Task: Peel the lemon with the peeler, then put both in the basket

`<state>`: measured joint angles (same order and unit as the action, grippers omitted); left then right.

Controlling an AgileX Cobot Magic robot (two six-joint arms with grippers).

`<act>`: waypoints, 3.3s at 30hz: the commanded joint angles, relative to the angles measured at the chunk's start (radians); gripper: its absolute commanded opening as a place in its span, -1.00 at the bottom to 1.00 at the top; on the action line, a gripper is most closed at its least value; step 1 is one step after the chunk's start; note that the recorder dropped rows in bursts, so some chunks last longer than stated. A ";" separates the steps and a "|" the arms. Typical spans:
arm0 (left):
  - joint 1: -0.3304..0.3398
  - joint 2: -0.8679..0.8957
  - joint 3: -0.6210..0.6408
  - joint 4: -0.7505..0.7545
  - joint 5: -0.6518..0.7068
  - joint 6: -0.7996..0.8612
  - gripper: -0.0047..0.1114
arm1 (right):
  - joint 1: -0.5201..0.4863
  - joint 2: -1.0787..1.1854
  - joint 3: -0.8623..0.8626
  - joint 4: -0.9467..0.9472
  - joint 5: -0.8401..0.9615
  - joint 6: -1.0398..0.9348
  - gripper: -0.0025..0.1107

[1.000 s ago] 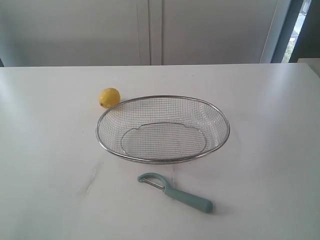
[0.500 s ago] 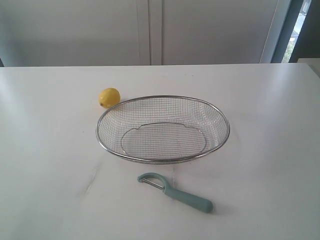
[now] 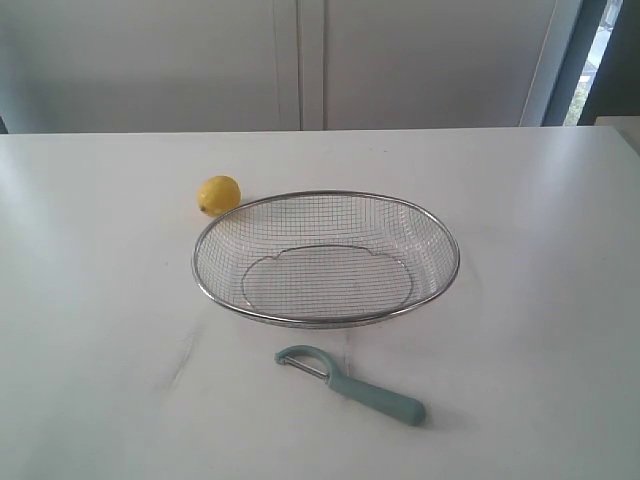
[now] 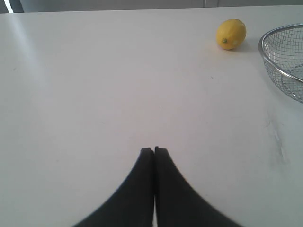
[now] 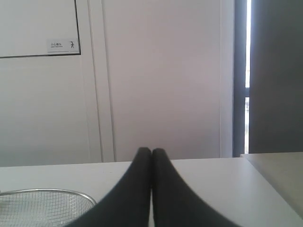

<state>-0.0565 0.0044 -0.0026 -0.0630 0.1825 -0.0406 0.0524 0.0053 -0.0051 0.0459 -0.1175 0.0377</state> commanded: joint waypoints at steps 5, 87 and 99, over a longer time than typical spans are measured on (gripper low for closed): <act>0.005 -0.004 0.003 -0.006 -0.002 0.003 -0.92 | -0.007 -0.005 0.005 0.002 -0.026 0.051 -0.96; 0.005 -0.004 0.003 -0.006 -0.002 0.003 -0.92 | -0.002 0.927 -0.851 0.125 1.148 -0.229 -0.96; 0.005 -0.004 0.003 -0.006 -0.002 0.003 -0.92 | -0.002 0.953 -0.884 0.303 1.149 -0.302 -0.96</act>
<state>-0.0565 0.0044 -0.0026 -0.0630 0.1825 -0.0406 0.0524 0.9560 -0.8843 0.3057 1.0324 -0.2499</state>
